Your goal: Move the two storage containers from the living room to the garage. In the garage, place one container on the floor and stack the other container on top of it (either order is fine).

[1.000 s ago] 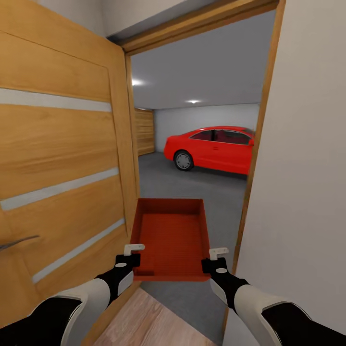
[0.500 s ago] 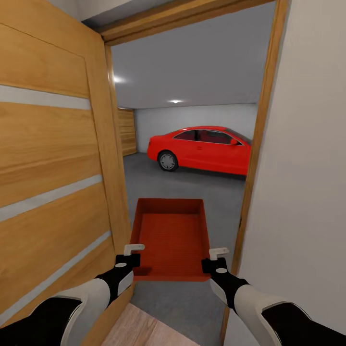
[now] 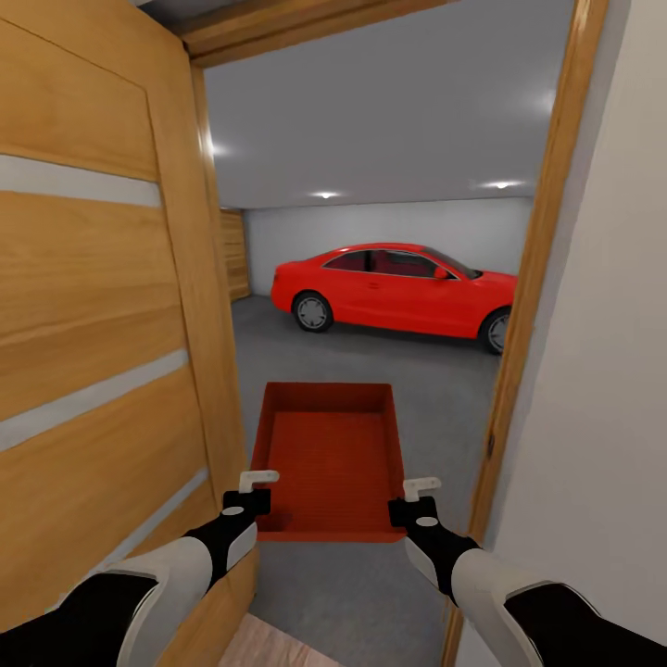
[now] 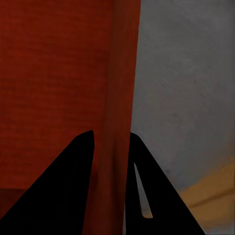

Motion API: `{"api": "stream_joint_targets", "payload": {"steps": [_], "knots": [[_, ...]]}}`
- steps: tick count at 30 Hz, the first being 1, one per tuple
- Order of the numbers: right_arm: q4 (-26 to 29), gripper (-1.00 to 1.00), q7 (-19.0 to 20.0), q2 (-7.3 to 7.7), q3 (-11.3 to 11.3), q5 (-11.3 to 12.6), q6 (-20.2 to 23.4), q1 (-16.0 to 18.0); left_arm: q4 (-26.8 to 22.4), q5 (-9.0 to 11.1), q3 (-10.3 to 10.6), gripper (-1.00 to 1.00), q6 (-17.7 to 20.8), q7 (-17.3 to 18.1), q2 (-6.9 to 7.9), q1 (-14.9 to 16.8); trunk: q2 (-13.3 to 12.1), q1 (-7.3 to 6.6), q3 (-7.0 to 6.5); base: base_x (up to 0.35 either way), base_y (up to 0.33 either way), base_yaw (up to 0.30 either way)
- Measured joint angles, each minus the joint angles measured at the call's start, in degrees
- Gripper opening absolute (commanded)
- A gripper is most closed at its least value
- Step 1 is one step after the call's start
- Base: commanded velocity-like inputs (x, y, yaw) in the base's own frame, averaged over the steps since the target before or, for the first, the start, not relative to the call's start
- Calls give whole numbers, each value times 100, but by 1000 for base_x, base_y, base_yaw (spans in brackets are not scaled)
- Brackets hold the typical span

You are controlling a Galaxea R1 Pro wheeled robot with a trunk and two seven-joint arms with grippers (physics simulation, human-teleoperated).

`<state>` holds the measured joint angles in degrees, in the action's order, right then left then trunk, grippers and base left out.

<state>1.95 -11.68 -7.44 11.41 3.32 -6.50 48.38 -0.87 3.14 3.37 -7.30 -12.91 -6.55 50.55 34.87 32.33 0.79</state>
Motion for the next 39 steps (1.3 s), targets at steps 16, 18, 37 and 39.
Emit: {"api": "stream_joint_targets", "payload": {"steps": [16,18,37,39], "knots": [[1,-100,-6,-3,0,1,0,-1,-2,-1,1,-100,3,8,4,0,0,0,0,248,215,-210],[1,-100,-6,-3,1,2,-1,-1,-2,-1,0,-100,3,9,4,0,0,0,0,248,215,-258],[-1,-100,-2,-1,-1,0,0,-1,-1,-1,1,-100,4,3,1,0,0,0,0,248,215,-259],[0,-100,0,1,1,0,-1,0,2,-1,-1,-100,0,1,0,0,0,0,0,247,209,-250]]}}
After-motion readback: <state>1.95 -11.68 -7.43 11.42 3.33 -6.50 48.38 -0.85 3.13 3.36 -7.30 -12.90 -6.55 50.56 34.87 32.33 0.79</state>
